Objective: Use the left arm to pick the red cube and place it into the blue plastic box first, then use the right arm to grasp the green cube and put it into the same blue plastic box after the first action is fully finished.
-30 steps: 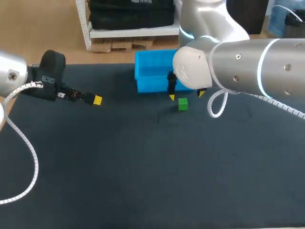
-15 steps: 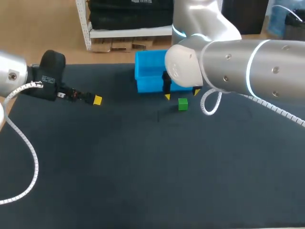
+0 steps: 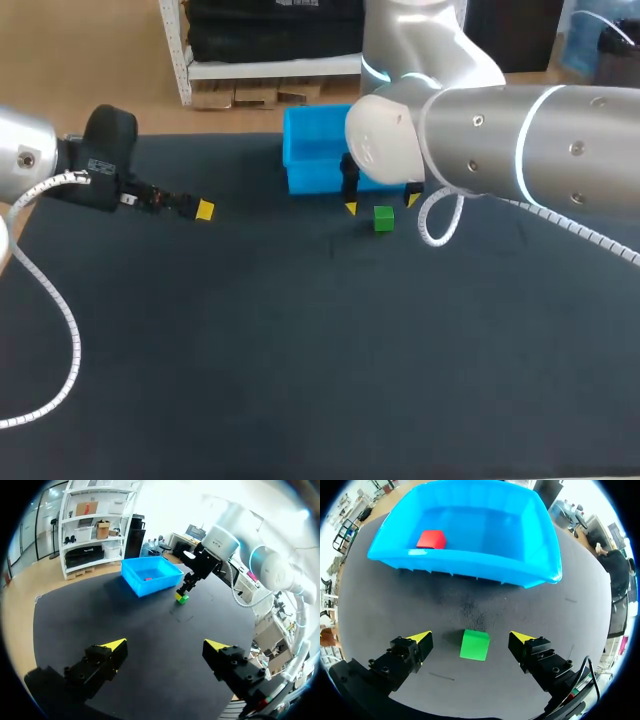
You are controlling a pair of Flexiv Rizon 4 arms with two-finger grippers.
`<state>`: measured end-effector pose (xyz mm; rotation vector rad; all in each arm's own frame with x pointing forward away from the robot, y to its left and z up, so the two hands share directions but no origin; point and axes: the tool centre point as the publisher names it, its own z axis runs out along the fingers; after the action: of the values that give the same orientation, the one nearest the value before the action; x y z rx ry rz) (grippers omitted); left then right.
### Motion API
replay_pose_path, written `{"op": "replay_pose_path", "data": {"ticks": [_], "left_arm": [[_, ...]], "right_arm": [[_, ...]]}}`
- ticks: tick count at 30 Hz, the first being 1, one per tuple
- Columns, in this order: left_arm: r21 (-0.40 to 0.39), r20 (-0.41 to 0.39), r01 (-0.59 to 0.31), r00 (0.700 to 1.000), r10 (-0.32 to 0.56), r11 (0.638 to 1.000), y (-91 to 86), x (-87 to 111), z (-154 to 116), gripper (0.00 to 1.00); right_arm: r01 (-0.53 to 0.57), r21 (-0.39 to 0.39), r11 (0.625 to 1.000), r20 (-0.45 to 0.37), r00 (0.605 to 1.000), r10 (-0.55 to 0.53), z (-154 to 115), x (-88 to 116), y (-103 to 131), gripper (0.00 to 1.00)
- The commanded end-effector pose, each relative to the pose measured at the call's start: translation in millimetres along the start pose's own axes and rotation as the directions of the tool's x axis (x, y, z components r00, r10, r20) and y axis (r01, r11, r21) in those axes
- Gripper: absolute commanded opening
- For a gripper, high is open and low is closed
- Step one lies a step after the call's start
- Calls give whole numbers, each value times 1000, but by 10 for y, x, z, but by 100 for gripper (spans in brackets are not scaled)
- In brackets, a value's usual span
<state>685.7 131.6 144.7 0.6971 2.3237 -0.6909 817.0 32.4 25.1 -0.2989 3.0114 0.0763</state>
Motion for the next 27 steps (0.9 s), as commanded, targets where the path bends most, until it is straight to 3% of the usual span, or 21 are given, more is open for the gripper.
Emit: {"op": "replay_pose_path", "data": {"ticks": [1, 27], "left_arm": [[4, 7, -2, 1000, 2, 1000, 10, 15, 2, 100], [4, 7, -2, 1000, 2, 1000, 10, 15, 2, 100]], "right_arm": [[-3, 0, 1000, 13, 1000, 3, 38, 87, -3, 100], [-29, 2, 1000, -16, 999, 29, 223, 95, 1, 100]]}}
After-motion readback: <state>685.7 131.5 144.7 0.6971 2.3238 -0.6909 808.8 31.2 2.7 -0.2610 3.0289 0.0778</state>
